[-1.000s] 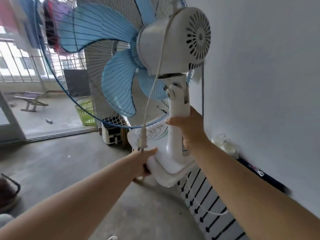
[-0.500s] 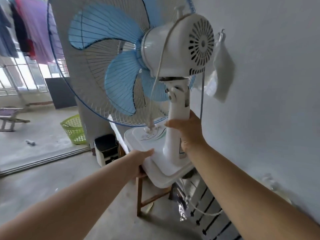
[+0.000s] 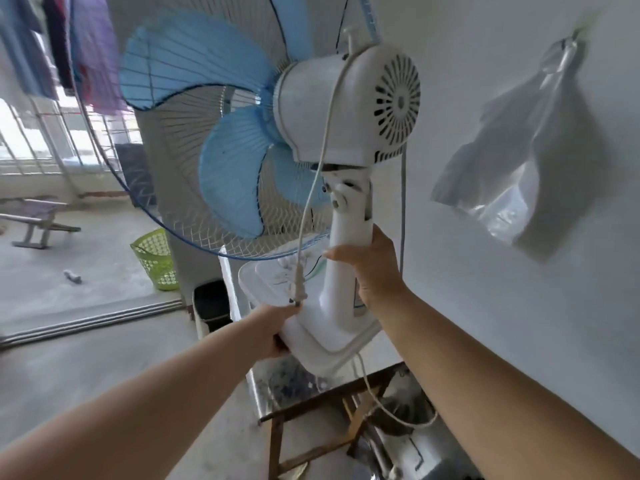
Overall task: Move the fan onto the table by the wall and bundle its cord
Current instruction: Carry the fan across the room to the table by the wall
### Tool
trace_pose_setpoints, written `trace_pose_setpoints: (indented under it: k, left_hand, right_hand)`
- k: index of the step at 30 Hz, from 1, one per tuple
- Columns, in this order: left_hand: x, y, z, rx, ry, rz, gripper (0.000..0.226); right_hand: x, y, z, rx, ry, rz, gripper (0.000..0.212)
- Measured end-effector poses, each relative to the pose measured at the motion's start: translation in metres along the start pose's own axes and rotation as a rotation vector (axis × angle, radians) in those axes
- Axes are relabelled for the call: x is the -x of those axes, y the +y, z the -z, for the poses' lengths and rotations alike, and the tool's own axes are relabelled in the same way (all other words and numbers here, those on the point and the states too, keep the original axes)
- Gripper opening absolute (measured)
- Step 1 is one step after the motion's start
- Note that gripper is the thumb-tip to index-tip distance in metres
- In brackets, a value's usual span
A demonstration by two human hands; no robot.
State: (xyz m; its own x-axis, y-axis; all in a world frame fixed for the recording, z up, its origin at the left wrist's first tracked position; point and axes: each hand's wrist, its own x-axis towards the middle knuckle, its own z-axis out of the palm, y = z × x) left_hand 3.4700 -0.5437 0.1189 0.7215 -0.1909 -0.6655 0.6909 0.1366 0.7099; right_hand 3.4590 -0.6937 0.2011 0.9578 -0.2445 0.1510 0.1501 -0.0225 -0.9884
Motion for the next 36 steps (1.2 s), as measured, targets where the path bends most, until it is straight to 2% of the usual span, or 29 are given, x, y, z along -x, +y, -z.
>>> trace_pose_setpoints:
  k: [5, 10, 15, 21, 27, 36]
  left_hand:
    - [-0.075, 0.046, -0.038, 0.175, 0.039, -0.021, 0.038]
    - [-0.146, 0.083, -0.066, 0.312, 0.131, -0.007, 0.045]
    - [-0.215, 0.096, -0.081, 0.441, 0.242, 0.056, 0.027]
    - [-0.263, 0.089, -0.091, 0.496, 0.359, 0.124, 0.035]
    - [-0.287, 0.070, -0.076, 0.524, 0.432, 0.182, 0.035]
    - [-0.314, 0.047, -0.051, 0.452, 0.468, 0.203, 0.036]
  right_hand:
    - [-0.112, 0.024, 0.019, 0.059, -0.162, -0.022, 0.049]
    - [-0.214, 0.043, 0.033, 0.085, -0.347, -0.063, 0.040]
    - [-0.286, 0.075, 0.030, 0.088, -0.487, -0.091, 0.038]
    - [-0.332, 0.111, 0.019, 0.143, -0.636, -0.134, 0.051]
    - [-0.348, 0.154, -0.004, 0.153, -0.743, -0.212, 0.047]
    - [-0.356, 0.200, -0.026, 0.124, -0.760, -0.279, 0.049]
